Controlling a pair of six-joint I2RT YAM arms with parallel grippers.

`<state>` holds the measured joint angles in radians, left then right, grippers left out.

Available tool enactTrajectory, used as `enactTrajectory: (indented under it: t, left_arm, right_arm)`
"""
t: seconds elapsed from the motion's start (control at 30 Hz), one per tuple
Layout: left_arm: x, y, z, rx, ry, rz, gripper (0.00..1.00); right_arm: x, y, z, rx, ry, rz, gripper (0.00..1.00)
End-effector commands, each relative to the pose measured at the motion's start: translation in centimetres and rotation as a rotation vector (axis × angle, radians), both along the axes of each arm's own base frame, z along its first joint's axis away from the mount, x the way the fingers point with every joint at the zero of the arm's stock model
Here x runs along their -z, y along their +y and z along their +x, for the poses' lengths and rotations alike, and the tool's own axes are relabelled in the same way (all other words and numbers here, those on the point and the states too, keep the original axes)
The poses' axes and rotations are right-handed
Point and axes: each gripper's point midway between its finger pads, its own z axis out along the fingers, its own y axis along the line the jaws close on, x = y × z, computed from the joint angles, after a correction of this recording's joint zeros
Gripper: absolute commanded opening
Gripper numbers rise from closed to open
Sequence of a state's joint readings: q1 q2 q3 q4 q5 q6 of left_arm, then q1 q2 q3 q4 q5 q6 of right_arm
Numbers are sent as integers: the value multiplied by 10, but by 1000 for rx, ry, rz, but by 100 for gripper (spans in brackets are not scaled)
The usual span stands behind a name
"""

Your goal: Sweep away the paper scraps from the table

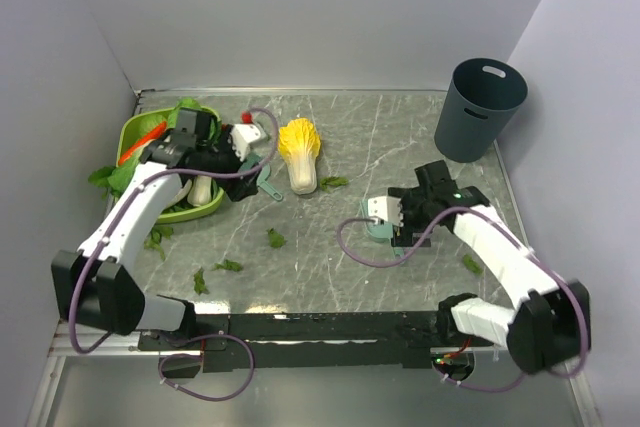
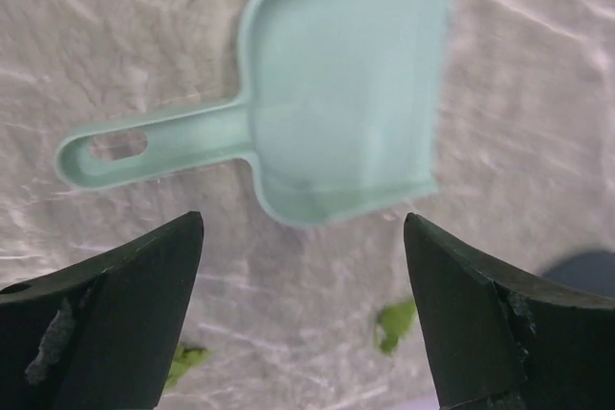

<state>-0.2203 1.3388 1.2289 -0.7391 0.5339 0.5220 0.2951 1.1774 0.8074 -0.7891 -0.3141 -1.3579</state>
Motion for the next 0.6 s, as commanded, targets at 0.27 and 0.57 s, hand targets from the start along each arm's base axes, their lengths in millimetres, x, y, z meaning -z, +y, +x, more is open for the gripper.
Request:
enactTrajectory:
  t: [0.27,0.57]
  left_arm:
    - [49,34,69,230,-8,465,84]
    - [107,21,119,1,159,406,79]
  right_arm:
    - [-148,38,-7,528,-9,599,91]
    - [-193,34,-6,576,-38,657,91]
